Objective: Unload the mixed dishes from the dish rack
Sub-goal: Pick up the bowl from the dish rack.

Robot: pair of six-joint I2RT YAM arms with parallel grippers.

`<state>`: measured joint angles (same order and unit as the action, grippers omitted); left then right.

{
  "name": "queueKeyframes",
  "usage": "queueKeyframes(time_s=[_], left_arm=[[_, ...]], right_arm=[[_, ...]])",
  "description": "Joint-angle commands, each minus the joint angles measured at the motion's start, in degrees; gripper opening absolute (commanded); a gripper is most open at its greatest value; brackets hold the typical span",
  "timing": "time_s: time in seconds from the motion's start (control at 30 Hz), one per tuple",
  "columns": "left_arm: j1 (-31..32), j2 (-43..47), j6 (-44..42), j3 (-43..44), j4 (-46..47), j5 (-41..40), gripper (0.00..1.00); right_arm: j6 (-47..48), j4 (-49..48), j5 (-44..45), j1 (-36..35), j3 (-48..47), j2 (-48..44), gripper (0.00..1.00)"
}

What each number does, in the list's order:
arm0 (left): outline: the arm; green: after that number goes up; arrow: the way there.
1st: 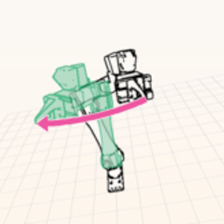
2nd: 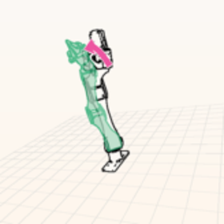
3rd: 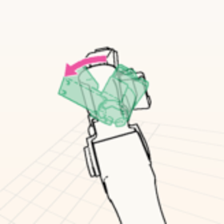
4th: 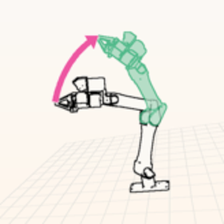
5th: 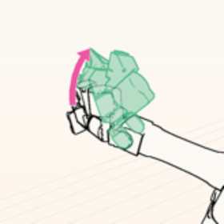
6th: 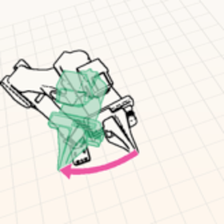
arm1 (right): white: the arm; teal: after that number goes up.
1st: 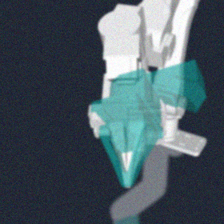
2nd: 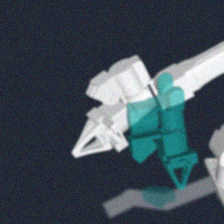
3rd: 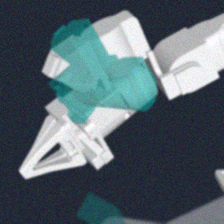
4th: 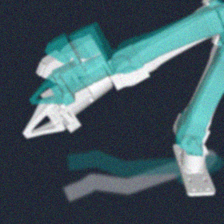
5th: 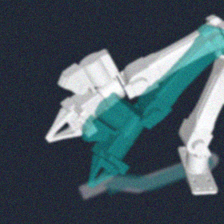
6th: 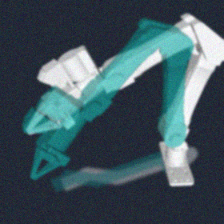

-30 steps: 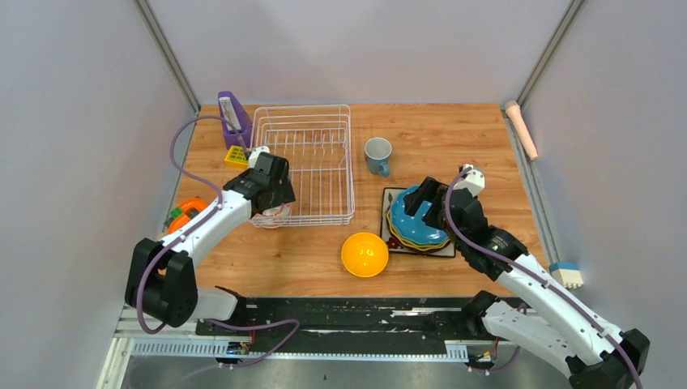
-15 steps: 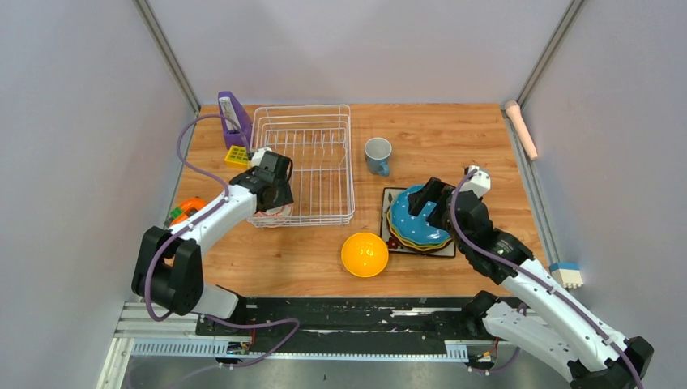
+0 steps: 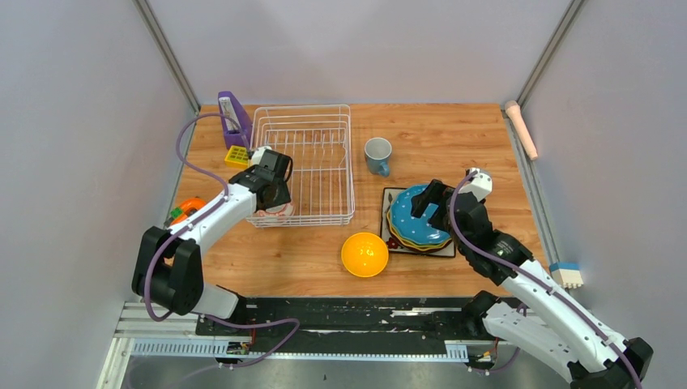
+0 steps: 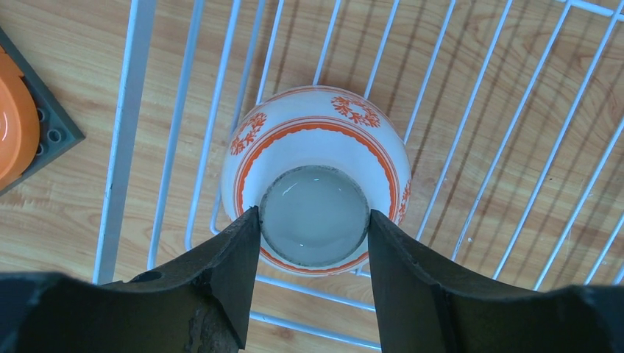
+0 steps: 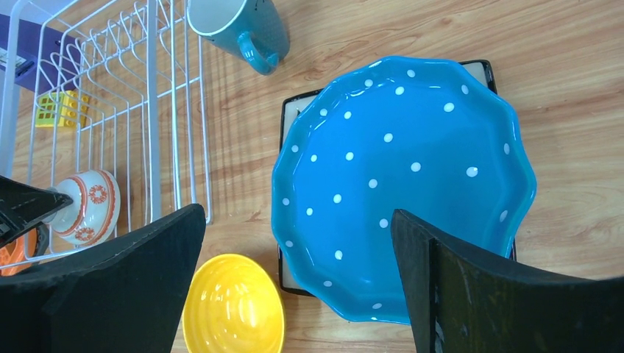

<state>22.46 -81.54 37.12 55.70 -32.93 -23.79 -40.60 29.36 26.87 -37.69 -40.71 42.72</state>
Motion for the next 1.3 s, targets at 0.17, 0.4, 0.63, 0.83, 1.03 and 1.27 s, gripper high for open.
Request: queueKeyframes(time_s=[0.17,0.4,0.63,0.83,1.03,1.27], left_arm=[[-0.22,1.16,-0.24,1.56,-0.71,0.79,0.33],[-0.22,3.92,-1.53,3.72,-1.09,0.73,0.18],[-0.22,8.96,-2.65,3.56,0.58,2.56,0.12],[-0.22,13.5,-3.5,2.47,2.45,5.25,0.06],[-0.22,20.47,-3.82,-1.78,9.79,13.46,0.0],[-0.22,27.49,-1.67,-6.28,19.52,28.79,0.0]], right_arm=[[0.87,-0.43,1.41,0.34,0.19,0.1,1.0],[0.78,-0.3,0.71,0.43,-0.06,-0.25,1.0],[0.9,-0.36,-0.51,0.43,-0.37,-1.04,1.0],[0.85,-0.64,-2.91,0.43,-0.92,-1.39,1.0],[1.88,-6.81,-12.32,0.4,-1.1,-0.21,1.0],[-0.61,-18.84,-26.73,0.39,-2.7,5.78,0.99]])
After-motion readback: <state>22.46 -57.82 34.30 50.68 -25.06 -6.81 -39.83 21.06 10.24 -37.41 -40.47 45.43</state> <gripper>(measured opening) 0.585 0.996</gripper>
